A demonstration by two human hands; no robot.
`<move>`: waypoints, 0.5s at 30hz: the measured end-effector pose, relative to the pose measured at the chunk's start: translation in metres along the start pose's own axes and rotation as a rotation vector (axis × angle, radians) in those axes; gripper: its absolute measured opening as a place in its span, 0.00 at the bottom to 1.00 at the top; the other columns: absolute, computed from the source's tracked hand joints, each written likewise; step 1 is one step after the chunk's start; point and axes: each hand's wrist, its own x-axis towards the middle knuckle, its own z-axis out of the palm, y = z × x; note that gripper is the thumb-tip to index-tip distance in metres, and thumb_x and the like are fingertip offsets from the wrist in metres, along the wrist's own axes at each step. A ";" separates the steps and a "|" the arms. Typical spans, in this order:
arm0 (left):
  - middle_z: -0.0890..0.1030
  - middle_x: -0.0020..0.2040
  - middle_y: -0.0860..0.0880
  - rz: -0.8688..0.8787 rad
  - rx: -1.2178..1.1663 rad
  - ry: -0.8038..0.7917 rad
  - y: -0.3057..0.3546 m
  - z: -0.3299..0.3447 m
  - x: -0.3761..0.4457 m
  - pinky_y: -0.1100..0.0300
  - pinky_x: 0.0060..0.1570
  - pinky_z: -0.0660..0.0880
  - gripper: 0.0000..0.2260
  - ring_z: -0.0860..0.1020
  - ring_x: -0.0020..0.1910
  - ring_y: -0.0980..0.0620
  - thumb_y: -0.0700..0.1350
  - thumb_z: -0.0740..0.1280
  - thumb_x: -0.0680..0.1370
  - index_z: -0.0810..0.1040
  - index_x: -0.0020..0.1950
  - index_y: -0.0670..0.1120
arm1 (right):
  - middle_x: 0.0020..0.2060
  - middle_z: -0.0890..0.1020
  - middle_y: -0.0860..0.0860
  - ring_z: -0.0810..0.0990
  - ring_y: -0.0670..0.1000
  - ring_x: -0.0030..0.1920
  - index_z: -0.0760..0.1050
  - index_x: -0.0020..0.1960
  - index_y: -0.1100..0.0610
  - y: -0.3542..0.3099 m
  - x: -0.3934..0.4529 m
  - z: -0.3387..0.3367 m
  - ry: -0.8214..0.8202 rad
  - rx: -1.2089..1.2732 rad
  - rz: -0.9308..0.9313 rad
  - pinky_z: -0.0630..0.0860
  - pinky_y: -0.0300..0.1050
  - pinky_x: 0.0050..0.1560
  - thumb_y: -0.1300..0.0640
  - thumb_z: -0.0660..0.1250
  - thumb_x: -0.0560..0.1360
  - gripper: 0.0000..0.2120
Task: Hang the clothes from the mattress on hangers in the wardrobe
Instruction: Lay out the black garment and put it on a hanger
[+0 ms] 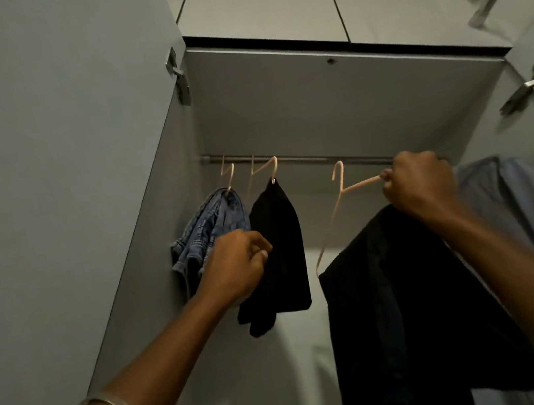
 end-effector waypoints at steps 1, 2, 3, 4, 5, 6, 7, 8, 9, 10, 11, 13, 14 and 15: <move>0.81 0.45 0.50 0.031 -0.019 0.045 -0.006 0.004 0.011 0.65 0.44 0.71 0.07 0.74 0.39 0.59 0.39 0.67 0.76 0.83 0.51 0.45 | 0.49 0.79 0.68 0.78 0.68 0.51 0.77 0.53 0.66 -0.007 0.011 0.015 0.020 -0.008 -0.010 0.73 0.51 0.45 0.57 0.64 0.78 0.12; 0.80 0.44 0.51 0.060 -0.038 0.097 -0.012 0.007 0.027 0.64 0.43 0.72 0.07 0.74 0.39 0.58 0.39 0.67 0.76 0.83 0.50 0.45 | 0.49 0.79 0.67 0.78 0.68 0.50 0.77 0.54 0.66 -0.015 0.024 0.029 0.047 -0.022 -0.024 0.74 0.52 0.45 0.58 0.63 0.78 0.12; 0.81 0.43 0.51 0.065 -0.063 0.142 -0.015 0.008 0.041 0.61 0.43 0.75 0.07 0.76 0.38 0.56 0.38 0.67 0.76 0.83 0.49 0.46 | 0.48 0.79 0.66 0.79 0.68 0.50 0.77 0.55 0.65 -0.021 0.035 0.040 0.070 -0.048 -0.043 0.74 0.52 0.44 0.58 0.63 0.78 0.11; 0.82 0.43 0.49 0.059 -0.082 0.182 -0.020 0.010 0.059 0.60 0.42 0.76 0.06 0.78 0.38 0.54 0.39 0.67 0.76 0.83 0.49 0.46 | 0.47 0.79 0.65 0.79 0.67 0.49 0.77 0.54 0.65 -0.028 0.049 0.053 0.090 -0.073 -0.064 0.74 0.51 0.42 0.59 0.63 0.78 0.11; 0.83 0.42 0.48 0.040 -0.097 0.214 -0.024 0.010 0.074 0.61 0.39 0.76 0.06 0.79 0.38 0.53 0.39 0.67 0.76 0.83 0.48 0.46 | 0.47 0.80 0.64 0.79 0.66 0.48 0.78 0.54 0.64 -0.033 0.060 0.064 0.106 -0.098 -0.082 0.73 0.50 0.40 0.59 0.63 0.78 0.11; 0.83 0.41 0.48 0.025 -0.106 0.240 -0.028 0.010 0.089 0.64 0.37 0.75 0.07 0.79 0.38 0.53 0.39 0.66 0.76 0.83 0.48 0.46 | 0.46 0.80 0.63 0.80 0.65 0.48 0.78 0.54 0.64 -0.039 0.073 0.075 0.115 -0.111 -0.100 0.71 0.49 0.40 0.58 0.63 0.78 0.10; 0.84 0.42 0.48 0.017 -0.114 0.256 -0.033 0.011 0.104 0.67 0.36 0.74 0.07 0.79 0.38 0.54 0.39 0.66 0.76 0.83 0.48 0.46 | 0.46 0.80 0.63 0.80 0.65 0.47 0.78 0.53 0.63 -0.045 0.086 0.087 0.122 -0.116 -0.112 0.71 0.48 0.39 0.58 0.63 0.78 0.10; 0.84 0.42 0.48 0.019 -0.122 0.266 -0.035 0.010 0.114 0.67 0.37 0.74 0.07 0.79 0.38 0.54 0.39 0.66 0.76 0.84 0.48 0.46 | 0.46 0.80 0.62 0.80 0.65 0.47 0.78 0.53 0.63 -0.051 0.096 0.096 0.128 -0.109 -0.124 0.70 0.48 0.39 0.58 0.63 0.78 0.10; 0.84 0.42 0.48 0.024 -0.119 0.277 -0.040 0.010 0.127 0.64 0.40 0.76 0.07 0.79 0.39 0.54 0.39 0.66 0.76 0.84 0.48 0.46 | 0.46 0.80 0.62 0.80 0.65 0.47 0.78 0.53 0.62 -0.060 0.107 0.109 0.134 -0.100 -0.133 0.71 0.49 0.39 0.57 0.64 0.78 0.10; 0.83 0.41 0.48 0.024 -0.128 0.293 -0.041 0.008 0.133 0.61 0.42 0.77 0.07 0.79 0.39 0.53 0.39 0.65 0.76 0.84 0.48 0.46 | 0.46 0.80 0.62 0.80 0.65 0.47 0.78 0.53 0.62 -0.066 0.114 0.116 0.136 -0.093 -0.143 0.71 0.49 0.39 0.57 0.64 0.78 0.10; 0.82 0.39 0.49 0.017 -0.138 0.306 -0.045 0.006 0.140 0.59 0.43 0.78 0.07 0.79 0.38 0.54 0.39 0.65 0.77 0.83 0.48 0.46 | 0.46 0.80 0.62 0.80 0.64 0.47 0.78 0.53 0.62 -0.074 0.121 0.126 0.130 -0.091 -0.151 0.71 0.49 0.39 0.58 0.64 0.78 0.09; 0.79 0.37 0.51 -0.003 -0.171 0.328 -0.052 0.005 0.149 0.60 0.42 0.78 0.08 0.78 0.37 0.56 0.39 0.64 0.77 0.83 0.48 0.45 | 0.47 0.80 0.62 0.80 0.65 0.49 0.78 0.53 0.62 -0.086 0.130 0.141 0.134 -0.102 -0.160 0.70 0.49 0.38 0.61 0.62 0.77 0.09; 0.78 0.36 0.52 -0.014 -0.184 0.345 -0.055 0.003 0.152 0.59 0.43 0.78 0.08 0.78 0.38 0.56 0.39 0.64 0.77 0.83 0.47 0.46 | 0.48 0.80 0.62 0.80 0.65 0.49 0.78 0.53 0.63 -0.090 0.135 0.145 0.151 -0.102 -0.158 0.70 0.50 0.39 0.62 0.61 0.77 0.10; 0.79 0.37 0.52 -0.029 -0.197 0.359 -0.060 0.003 0.154 0.58 0.43 0.79 0.08 0.79 0.39 0.55 0.39 0.64 0.77 0.83 0.46 0.46 | 0.48 0.80 0.63 0.79 0.66 0.50 0.78 0.53 0.64 -0.092 0.141 0.147 0.165 -0.100 -0.154 0.72 0.51 0.39 0.63 0.60 0.77 0.10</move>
